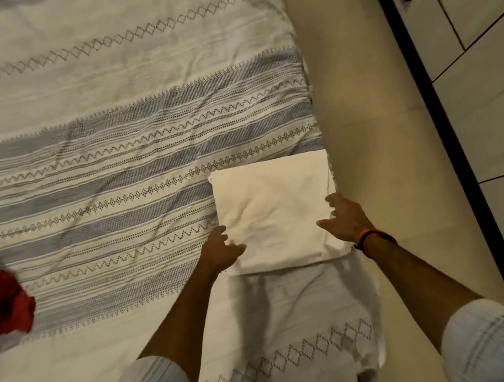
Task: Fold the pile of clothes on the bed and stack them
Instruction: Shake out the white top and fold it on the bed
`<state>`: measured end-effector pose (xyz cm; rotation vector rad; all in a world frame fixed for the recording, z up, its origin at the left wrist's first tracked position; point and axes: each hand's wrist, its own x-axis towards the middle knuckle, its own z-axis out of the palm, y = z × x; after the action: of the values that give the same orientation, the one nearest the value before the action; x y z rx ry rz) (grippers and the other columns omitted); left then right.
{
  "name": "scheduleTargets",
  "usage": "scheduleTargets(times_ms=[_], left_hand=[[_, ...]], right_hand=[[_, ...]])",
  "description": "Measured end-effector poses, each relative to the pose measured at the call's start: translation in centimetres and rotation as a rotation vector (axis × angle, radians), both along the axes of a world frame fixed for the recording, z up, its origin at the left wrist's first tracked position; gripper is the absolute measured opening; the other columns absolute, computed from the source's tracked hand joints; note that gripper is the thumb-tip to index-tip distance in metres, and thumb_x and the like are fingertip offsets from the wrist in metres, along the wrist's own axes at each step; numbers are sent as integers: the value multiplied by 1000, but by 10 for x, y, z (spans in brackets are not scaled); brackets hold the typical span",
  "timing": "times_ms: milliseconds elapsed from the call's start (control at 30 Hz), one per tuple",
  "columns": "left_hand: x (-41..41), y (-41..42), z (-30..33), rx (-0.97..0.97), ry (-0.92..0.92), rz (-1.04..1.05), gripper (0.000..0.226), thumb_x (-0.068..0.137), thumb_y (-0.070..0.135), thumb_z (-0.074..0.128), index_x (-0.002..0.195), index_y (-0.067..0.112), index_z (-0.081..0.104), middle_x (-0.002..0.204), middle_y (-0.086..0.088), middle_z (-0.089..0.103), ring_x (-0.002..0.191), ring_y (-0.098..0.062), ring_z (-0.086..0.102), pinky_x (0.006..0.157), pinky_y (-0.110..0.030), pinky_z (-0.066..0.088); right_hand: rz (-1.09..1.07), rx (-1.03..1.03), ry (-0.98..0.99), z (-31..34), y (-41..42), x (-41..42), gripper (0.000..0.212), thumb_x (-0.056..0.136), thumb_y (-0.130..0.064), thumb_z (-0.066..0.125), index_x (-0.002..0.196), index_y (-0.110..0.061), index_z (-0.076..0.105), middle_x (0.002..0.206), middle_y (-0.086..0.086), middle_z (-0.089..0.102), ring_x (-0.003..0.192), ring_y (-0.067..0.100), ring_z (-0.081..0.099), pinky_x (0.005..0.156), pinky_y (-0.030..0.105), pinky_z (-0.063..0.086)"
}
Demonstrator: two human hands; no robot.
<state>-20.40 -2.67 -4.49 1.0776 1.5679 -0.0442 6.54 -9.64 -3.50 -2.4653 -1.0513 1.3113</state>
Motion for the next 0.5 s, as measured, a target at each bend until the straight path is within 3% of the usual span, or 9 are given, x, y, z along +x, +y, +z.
scheduleTargets(times_ms=[133,267,400,500], left_hand=[[6,-1,2,20,-16,27,70,83,13,77,143,8,41,141,-15,49,110,-21,56,100,-39,49],[6,-6,17,70,-22,29,67,84,16,77,140,8,42,137,-15,53,118,-27,57,97,-40,51],[-3,-15,39,99,-46,43,63,86,16,75,140,7,43,136,-14,53,103,-22,57,78,-31,51],[-19,-23,61,134,-65,50,64,86,17,75,140,6,43,138,-14,52,113,-25,57,91,-38,53]], right_hand=[[-48,71,54,7,-1,-12,51,86,-16,72,132,-7,52,129,11,58,107,25,61,93,33,47],[-80,120,85,21,-6,-22,46,86,-18,73,127,-9,55,124,9,61,102,22,61,92,38,51],[-91,171,94,40,-11,-32,42,85,-18,74,124,-10,58,118,7,64,102,21,60,92,36,51],[-80,213,104,58,-14,-49,38,85,-18,74,120,-10,60,114,6,66,99,20,62,87,33,51]])
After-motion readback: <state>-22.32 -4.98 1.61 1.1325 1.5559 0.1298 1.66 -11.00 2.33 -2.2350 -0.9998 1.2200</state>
